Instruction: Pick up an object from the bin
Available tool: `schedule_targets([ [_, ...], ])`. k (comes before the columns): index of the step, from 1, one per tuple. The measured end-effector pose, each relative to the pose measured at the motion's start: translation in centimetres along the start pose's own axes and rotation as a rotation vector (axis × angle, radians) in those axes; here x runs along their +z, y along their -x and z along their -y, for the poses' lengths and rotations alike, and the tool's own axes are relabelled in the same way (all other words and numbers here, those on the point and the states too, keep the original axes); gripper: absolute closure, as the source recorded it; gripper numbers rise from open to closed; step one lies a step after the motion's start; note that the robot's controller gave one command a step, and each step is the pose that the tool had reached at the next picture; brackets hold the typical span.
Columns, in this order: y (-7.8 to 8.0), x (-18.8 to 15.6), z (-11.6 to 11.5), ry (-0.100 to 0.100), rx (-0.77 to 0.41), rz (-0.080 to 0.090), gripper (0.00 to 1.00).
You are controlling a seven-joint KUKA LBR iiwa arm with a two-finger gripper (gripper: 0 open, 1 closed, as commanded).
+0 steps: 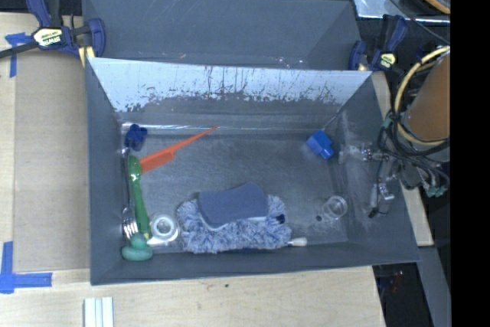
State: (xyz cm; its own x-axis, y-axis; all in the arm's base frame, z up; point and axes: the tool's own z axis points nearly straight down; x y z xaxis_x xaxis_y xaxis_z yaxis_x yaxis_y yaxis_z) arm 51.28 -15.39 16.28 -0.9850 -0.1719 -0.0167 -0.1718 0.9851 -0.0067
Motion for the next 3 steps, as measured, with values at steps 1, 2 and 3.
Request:
schedule_targets([
  [1,0.2,5.6,-0.8,0.006,-0.179,-0.013,0.00],
  [2,-0.9,9.2,-0.8,0.000,-0.007,-0.002,0.00],
  [3,2.5,9.2,0.5,0.008,-0.160,-0.007,1.00],
])
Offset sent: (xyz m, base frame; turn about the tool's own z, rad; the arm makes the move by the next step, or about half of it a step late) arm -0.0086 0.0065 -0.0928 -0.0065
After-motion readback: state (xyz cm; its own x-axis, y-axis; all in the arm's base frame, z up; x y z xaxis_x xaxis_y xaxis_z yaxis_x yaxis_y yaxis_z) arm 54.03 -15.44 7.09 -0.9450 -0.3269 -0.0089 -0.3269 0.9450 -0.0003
